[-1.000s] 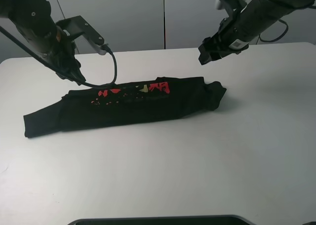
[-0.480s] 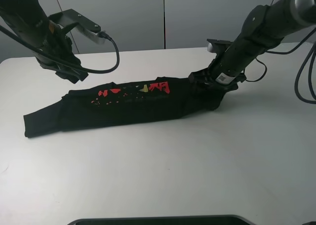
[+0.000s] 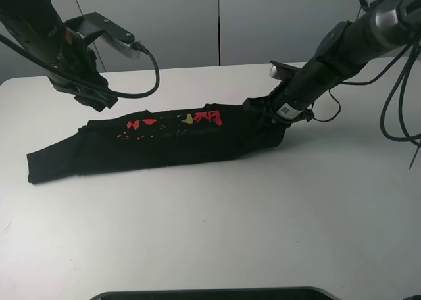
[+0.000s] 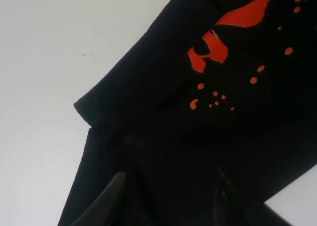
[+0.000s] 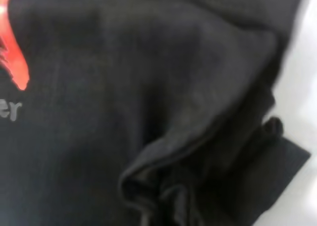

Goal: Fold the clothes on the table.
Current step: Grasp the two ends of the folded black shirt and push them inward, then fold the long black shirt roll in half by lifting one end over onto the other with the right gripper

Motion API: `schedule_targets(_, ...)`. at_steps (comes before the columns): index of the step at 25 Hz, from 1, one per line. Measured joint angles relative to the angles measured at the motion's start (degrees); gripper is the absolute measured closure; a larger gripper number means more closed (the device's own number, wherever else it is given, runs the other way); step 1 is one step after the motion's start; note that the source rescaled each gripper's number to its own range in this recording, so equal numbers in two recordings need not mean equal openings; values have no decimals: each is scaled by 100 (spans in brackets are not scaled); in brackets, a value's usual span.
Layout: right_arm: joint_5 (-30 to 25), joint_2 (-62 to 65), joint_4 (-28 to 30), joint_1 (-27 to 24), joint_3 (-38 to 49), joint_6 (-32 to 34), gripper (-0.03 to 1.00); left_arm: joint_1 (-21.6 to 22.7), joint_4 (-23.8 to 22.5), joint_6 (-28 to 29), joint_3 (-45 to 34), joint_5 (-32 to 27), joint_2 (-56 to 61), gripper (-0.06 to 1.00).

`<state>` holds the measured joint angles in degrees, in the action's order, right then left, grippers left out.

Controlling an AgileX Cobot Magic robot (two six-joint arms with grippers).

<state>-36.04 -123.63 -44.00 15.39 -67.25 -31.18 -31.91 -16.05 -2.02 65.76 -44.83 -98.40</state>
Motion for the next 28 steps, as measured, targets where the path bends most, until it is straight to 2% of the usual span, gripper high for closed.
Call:
schedule_targets(2, -127, -12, 40, 0, 0, -38, 86, 0, 0, 0, 0, 0, 0, 44)
schedule_targets(4, -192, -12, 403, 0, -22, 210, 86, 0, 0, 0, 0, 0, 0, 44)
schedule_targets(5, -234, 9, 747, 0, -32, 460, 86, 0, 0, 0, 0, -11, 0, 44)
schedule_targets(8, -420, 196, 2109, -183, -45, 1741, 86, 0, 0, 0, 0, -24, 0, 44)
schedule_targets(10, -561, 385, 3151, -538, -21, 2434, 86, 0, 0, 0, 0, -22, 0, 44)
schedule_targets(12, -676, 589, 3938, -1042, 34, 2831, 86, 0, 0, 0, 0, -22, 0, 44)
schedule_targets(14, -831, 881, 4358, -1633, 51, 2997, 86, 0, 0, 0, 0, -31, 0, 44)
schedule_targets(16, -984, 1316, 4294, -2029, 61, 2969, 86, 0, 0, -10, 0, -31, 0, 44)
schedule_targets(18, -1139, 1819, 3950, -2216, 51, 2611, 86, 0, 0, -10, 0, -31, 0, 44)
schedule_targets(20, -1434, 2335, 3140, -2204, 40, 2138, 86, 0, 0, -10, 0, -31, 0, 44)
schedule_targets(24, -1781, 3043, 1325, -1609, 32, 1117, 86, 0, 0, -10, 0, -31, 0, 44)
schedule_targets(26, -1748, 3157, 765, -1109, 19, 854, 86, 0, 0, -10, 0, -31, 0, 44)
schedule_targets(28, -1598, 3088, 514, -602, 19, 776, 86, 0, 0, -10, 0, -31, 0, 44)
